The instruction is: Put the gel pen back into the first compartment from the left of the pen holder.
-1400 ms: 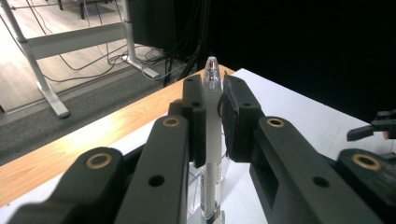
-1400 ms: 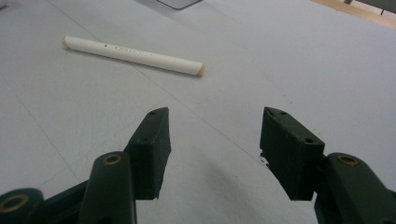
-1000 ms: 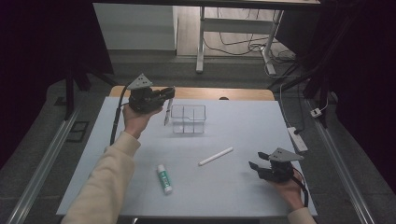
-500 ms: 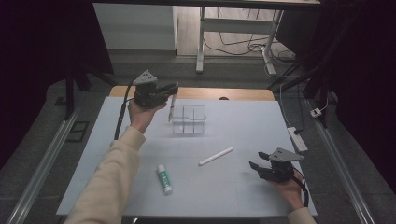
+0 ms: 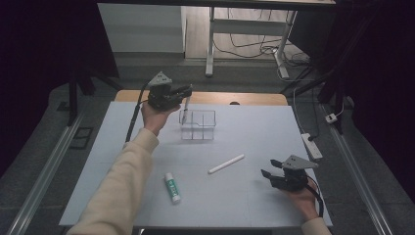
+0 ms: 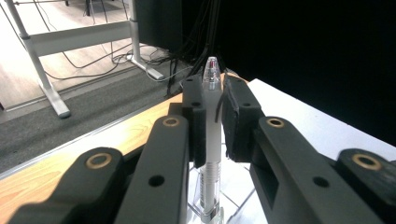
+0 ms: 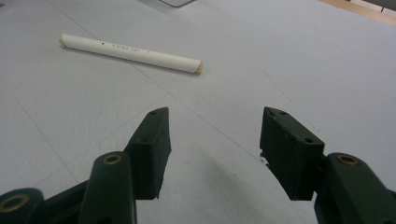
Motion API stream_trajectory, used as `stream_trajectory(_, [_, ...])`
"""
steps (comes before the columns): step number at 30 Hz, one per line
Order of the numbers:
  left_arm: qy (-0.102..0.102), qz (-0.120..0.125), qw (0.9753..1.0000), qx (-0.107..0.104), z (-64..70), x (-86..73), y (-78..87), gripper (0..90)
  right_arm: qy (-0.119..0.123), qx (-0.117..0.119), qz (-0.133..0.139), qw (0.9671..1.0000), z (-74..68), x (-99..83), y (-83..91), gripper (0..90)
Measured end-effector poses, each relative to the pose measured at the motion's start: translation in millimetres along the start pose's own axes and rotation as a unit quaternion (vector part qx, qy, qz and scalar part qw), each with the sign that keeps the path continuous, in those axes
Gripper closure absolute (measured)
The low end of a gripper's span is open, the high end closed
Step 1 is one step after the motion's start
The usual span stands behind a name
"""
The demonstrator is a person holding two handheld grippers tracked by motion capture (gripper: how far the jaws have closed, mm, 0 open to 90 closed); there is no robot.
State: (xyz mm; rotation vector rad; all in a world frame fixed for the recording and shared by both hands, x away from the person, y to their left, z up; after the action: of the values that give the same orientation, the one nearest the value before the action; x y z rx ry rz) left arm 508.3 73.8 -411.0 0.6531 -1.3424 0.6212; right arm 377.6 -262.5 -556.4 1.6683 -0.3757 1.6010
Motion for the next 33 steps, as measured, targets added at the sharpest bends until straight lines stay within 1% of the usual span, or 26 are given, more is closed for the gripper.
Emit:
stream_trajectory(4, [0.001, 0.005, 1.0000, 0.007, -4.2, 3.3, -4.9, 80.0, -0.002, 0.000, 0.000, 1.0000, 0.2, -0.4, 0.0, 41.9])
stream_trajectory(7, [-0.004, 0.006, 0.9999, 0.013, -6.9, 4.5, -8.6, 80.0, -0.002, 0.000, -0.001, 1.0000, 0.6, -0.9, -0.3, 42.0])
stream_trajectory(10, [0.000, 0.005, 0.9999, 0.013, -8.7, 4.9, -12.9, 80.0, -0.002, 0.000, -0.002, 1.0000, 0.8, -1.3, -0.5, 41.9])
stream_trajectory(13, [-0.005, 0.005, 0.9999, 0.015, -9.6, 5.4, -16.2, 80.0, -0.002, 0.000, -0.002, 1.0000, 0.8, -1.6, -0.5, 41.9])
stream_trajectory(15, [-0.002, 0.008, 0.9999, 0.013, -9.7, 5.6, -17.9, 80.0, -0.002, 0.000, -0.002, 1.0000, 1.0, -1.5, -0.4, 42.0])
stream_trajectory(18, [-0.009, 0.000, 0.9998, 0.016, -10.7, 2.2, -20.5, 79.9, -0.003, 0.000, -0.002, 1.0000, 1.0, -1.7, -0.2, 42.0])
stream_trajectory(20, [-0.010, -0.004, 0.9998, 0.017, -11.8, -0.6, -21.6, 79.8, -0.002, 0.001, -0.002, 1.0000, 1.0, -1.7, -0.2, 42.0])
stream_trajectory(22, [-0.005, -0.011, 0.9998, 0.016, -13.2, -3.9, -21.7, 79.4, -0.002, 0.001, -0.002, 1.0000, 0.9, -1.7, -0.1, 42.0])
stream_trajectory(23, [0.002, -0.020, 0.9997, 0.014, -13.7, -6.5, -21.8, 78.6, -0.002, 0.001, -0.003, 1.0000, 1.0, -1.7, 0.2, 42.0])
stream_trajectory(24, [0.011, -0.032, 0.9993, 0.016, -14.3, -9.3, -21.7, 76.3, -0.002, 0.001, -0.003, 1.0000, 1.0, -1.6, 0.3, 42.0])
stream_trajectory(26, [0.004, -0.041, 0.9987, 0.029, -16.9, -11.9, -19.3, 62.6, -0.003, 0.001, -0.002, 1.0000, 0.9, -1.5, 0.0, 42.0])
stream_trajectory(27, [0.003, -0.046, 0.9985, 0.031, -17.4, -13.0, -17.7, 57.9, -0.003, 0.001, -0.002, 1.0000, 0.8, -1.6, -0.1, 42.0])
stream_trajectory(29, [0.006, -0.057, 0.9981, 0.023, -16.8, -15.2, -14.6, 51.1, -0.002, 0.002, -0.002, 1.0000, 0.6, -1.8, -0.3, 42.0])
stream_trajectory(31, [-0.003, -0.060, 0.9979, 0.026, -16.4, -15.6, -11.1, 47.4, -0.002, 0.002, -0.003, 1.0000, 0.4, -1.8, -0.5, 42.0])
stream_trajectory(33, [-0.003, -0.057, 0.9981, 0.024, -15.4, -15.1, -7.6, 45.4, -0.002, 0.002, -0.002, 1.0000, 0.2, -1.7, -0.5, 42.0])
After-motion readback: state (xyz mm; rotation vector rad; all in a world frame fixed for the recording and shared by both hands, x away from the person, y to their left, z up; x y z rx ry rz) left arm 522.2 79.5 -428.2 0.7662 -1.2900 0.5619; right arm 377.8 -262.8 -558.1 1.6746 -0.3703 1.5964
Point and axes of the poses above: each handheld gripper's, and its own axes: y roughly backward along the jaws, x roughly out of its top, z roughly to its right, the point moved 9 cm from there along -y, roughly forward along the jaws, and after that the axes turned 15 degrees about z, right-handed, at the moved point
